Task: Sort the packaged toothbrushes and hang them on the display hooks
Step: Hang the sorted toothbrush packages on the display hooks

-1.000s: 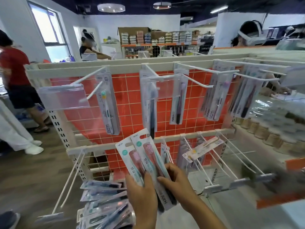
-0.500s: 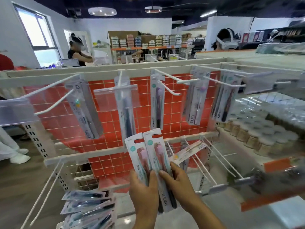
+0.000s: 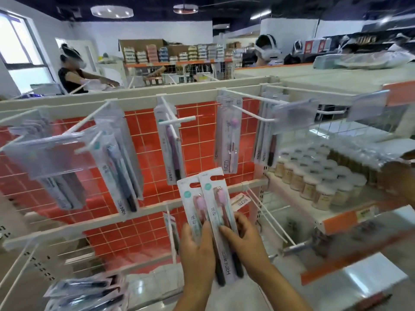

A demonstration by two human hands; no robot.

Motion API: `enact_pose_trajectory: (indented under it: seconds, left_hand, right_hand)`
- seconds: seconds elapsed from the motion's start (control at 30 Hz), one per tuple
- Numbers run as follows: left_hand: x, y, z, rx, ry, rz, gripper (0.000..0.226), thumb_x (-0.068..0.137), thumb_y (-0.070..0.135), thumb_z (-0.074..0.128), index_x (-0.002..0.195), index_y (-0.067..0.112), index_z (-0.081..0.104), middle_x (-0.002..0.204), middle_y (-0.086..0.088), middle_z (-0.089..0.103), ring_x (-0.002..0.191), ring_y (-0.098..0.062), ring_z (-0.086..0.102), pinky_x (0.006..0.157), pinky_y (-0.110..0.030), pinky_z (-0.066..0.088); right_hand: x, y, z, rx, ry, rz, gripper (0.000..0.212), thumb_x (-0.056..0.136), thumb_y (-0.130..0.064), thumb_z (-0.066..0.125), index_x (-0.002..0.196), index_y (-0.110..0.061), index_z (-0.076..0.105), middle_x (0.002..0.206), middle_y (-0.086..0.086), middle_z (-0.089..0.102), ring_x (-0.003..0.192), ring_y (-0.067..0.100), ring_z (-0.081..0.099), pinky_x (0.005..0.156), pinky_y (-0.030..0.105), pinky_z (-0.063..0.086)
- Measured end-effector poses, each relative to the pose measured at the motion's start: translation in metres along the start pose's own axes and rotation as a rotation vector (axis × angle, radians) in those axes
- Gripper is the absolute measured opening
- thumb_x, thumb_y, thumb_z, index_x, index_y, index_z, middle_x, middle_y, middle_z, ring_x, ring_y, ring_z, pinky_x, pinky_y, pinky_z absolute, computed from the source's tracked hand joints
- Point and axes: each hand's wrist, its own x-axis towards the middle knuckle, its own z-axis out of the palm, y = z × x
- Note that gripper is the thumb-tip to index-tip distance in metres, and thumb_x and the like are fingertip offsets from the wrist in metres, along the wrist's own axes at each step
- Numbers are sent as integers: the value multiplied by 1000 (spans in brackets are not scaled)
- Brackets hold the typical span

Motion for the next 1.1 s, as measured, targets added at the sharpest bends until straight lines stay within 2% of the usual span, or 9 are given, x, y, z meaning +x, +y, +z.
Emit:
enact_pose_trajectory:
  seconds: [0.17,0.3,0.4,0.53,0.63,0.77,0.97,1.1]
  left_hand:
    - [2,9,30,-67,-81,-5,11,96,22,54,102,26,62,95,6,72,91,-11,69,79,-31,56]
    - [4,15,51,-64,-153,9,14,91,23,62,105,27,64,98,8,73,95,-12,69,83,-35,57]
    - [6,19,67,-18,-206,58,27,84,24,71,109,30,62,102,12,72,98,-8,68,85,-34,56]
    - [7,23,91,-9,-192,80,32,83,22,73,112,29,61,104,12,70,100,-8,67,88,-37,57]
    - [2,27,111,-18,-195,106,33,83,17,72,112,27,61,105,12,69,100,-7,66,86,-33,57]
    - [-3,34,133,5,-235,161,36,81,18,73,115,24,62,106,10,70,102,-7,66,88,-33,57]
    - [-12,41,139,17,-204,192,27,83,17,72,103,32,61,101,14,70,95,4,64,86,-21,55]
    - [-17,48,133,15,-251,206,26,83,13,72,102,28,62,100,9,71,94,1,66,79,-17,56]
  right_hand:
    - [14,-7,-27,20,67,-48,13,90,-12,61,102,-16,66,94,1,73,90,17,70,80,34,57]
    - [24,-16,-48,69,77,-58,16,90,-16,60,103,-15,68,96,4,74,91,20,70,81,39,58]
    - [32,-23,-64,91,84,-81,16,89,-15,60,104,-14,68,98,3,74,93,19,70,80,37,58]
    - [40,-29,-84,118,98,-115,15,89,-11,59,102,-12,67,96,2,74,91,17,70,74,28,57]
    - [44,-33,-100,89,117,-170,23,82,-27,61,99,-12,65,95,4,73,91,19,70,75,32,58]
    - [48,-42,-119,99,154,-210,28,79,-33,57,99,-14,63,92,-1,73,87,14,71,69,25,57]
    - [46,-53,-129,32,270,-280,30,80,-37,57,94,-11,64,88,6,71,82,20,70,68,30,58]
    - [38,-55,-126,-12,314,-281,31,82,-38,57,95,-11,64,88,8,70,83,24,69,71,42,58]
